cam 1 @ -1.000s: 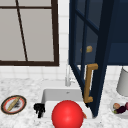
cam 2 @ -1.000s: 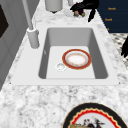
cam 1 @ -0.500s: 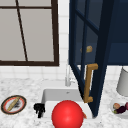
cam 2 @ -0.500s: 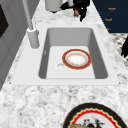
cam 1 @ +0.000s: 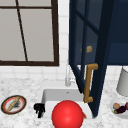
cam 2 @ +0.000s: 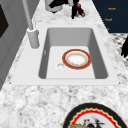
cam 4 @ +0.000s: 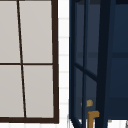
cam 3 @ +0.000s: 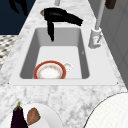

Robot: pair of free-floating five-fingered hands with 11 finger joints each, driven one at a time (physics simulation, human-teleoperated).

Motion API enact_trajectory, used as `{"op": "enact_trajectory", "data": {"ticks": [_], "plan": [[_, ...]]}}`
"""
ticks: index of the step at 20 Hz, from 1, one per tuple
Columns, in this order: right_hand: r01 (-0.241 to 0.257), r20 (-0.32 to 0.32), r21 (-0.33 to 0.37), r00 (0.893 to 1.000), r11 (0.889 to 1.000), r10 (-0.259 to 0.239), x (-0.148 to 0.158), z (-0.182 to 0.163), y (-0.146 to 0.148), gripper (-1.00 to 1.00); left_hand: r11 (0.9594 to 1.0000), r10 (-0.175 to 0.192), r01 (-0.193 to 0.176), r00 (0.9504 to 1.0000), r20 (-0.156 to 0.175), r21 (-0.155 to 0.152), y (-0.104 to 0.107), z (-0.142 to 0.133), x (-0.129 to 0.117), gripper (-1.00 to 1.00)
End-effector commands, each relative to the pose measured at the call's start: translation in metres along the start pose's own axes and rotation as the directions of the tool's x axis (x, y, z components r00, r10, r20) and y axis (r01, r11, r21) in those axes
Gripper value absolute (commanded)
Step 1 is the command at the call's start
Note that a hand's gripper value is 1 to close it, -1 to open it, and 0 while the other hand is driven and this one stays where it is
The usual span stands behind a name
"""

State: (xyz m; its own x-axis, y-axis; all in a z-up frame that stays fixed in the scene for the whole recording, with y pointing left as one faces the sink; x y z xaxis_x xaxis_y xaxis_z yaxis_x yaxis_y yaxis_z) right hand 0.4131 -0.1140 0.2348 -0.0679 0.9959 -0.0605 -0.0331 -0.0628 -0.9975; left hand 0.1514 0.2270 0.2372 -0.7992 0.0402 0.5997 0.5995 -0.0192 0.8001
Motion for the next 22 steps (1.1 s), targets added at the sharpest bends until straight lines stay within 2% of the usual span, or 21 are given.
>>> {"op": "enact_trajectory", "data": {"ticks": [1,7,11,14,16,22], "plan": [[0.049,0.040,0.064,0.998,0.997,-0.052,0.007,-0.021,-0.009,-1.00,1.0000,0.000,0.000,1.0000,0.000,0.000,0.000,0.000,0.000,0.00],[0.089,0.082,0.097,0.992,0.991,-0.097,0.012,-0.049,-0.021,-1.00,1.0000,0.000,0.000,1.0000,0.000,0.000,0.000,0.000,0.000,0.00],[0.050,0.065,0.130,0.996,0.990,-0.059,0.004,-0.074,-0.025,-1.00,1.0000,0.000,0.000,1.0000,0.000,0.000,0.000,0.000,0.000,0.00],[0.041,0.083,0.145,0.995,0.989,-0.053,-0.004,-0.088,-0.023,-1.00,1.0000,0.000,0.000,1.0000,0.000,0.000,0.000,0.000,0.000,0.00],[0.056,0.089,0.161,0.994,0.985,-0.071,-0.011,-0.100,-0.024,-1.00,1.0000,0.000,0.000,1.0000,0.000,0.000,0.000,0.000,0.000,0.00],[0.047,0.087,0.239,0.994,0.970,-0.070,-0.007,-0.141,-0.004,-1.00,1.0000,0.000,0.000,1.0000,0.000,0.000,0.000,0.000,0.000,0.00]]}}
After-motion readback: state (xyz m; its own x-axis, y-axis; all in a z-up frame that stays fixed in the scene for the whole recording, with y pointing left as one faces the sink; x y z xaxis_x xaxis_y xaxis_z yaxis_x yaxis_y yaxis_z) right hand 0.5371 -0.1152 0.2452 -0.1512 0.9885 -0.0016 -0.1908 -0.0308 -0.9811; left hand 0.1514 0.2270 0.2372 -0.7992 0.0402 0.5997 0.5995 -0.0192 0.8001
